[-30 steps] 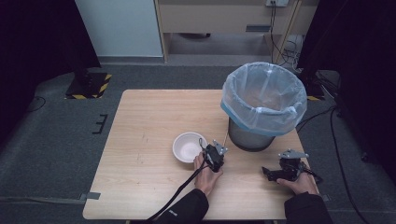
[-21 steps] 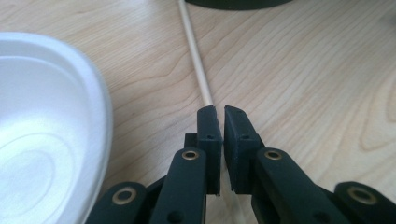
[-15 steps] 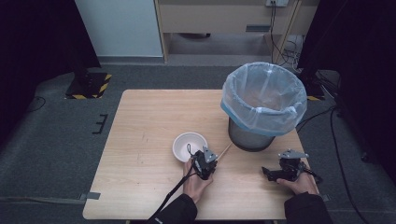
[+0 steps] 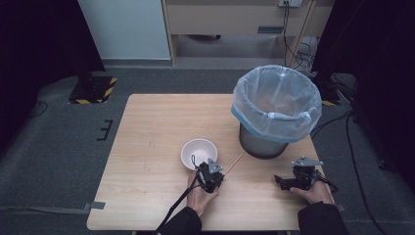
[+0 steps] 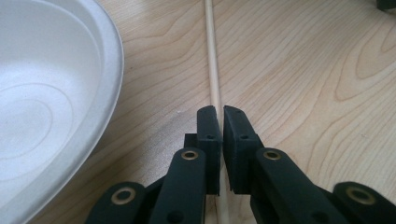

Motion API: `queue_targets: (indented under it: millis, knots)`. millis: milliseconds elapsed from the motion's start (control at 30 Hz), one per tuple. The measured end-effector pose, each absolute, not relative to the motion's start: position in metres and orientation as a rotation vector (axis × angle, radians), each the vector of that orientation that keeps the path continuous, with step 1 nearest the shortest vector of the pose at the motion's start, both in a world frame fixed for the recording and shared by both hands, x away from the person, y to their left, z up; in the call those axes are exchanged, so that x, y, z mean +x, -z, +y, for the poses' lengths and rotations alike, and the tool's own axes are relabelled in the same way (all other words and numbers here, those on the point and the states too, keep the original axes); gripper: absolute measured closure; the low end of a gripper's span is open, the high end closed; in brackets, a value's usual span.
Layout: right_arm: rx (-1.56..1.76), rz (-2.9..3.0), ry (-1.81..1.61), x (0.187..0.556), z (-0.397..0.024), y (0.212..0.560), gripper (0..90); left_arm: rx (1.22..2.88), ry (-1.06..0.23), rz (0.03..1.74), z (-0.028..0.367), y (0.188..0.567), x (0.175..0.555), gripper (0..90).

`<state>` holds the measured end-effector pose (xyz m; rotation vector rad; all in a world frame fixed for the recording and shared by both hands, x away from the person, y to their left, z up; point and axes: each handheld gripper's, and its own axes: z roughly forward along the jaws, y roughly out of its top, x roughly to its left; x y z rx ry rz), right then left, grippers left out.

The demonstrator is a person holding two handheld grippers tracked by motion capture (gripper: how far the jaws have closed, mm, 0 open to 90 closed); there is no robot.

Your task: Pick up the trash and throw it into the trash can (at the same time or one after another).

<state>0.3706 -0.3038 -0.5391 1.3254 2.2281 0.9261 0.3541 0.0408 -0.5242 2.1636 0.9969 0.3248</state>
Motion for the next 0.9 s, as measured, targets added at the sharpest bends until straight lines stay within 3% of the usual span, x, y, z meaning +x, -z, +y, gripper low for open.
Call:
queue_targets:
  millis: [200,267,600,900]
  knots:
    - [1.325,2.228,-0.926,0.371,-0.304,0.539,0.8,2.156,-0.331,0.997,0.039,0.526,0.354,80.7]
    - [1.325,2.228,-0.926,0.371,-0.304,0.539,0.8,2.165,-0.356,1.003,0.038,0.526,0.354,85.1]
    - [1.325,2.231,-0.925,0.370,-0.304,0.539,0.8,2.148,-0.392,0.997,0.040,0.525,0.354,86.0]
    - [1.325,2.231,-0.925,0.370,-0.304,0.539,0.8,2.021,-0.424,0.982,0.069,0.483,0.354,86.0]
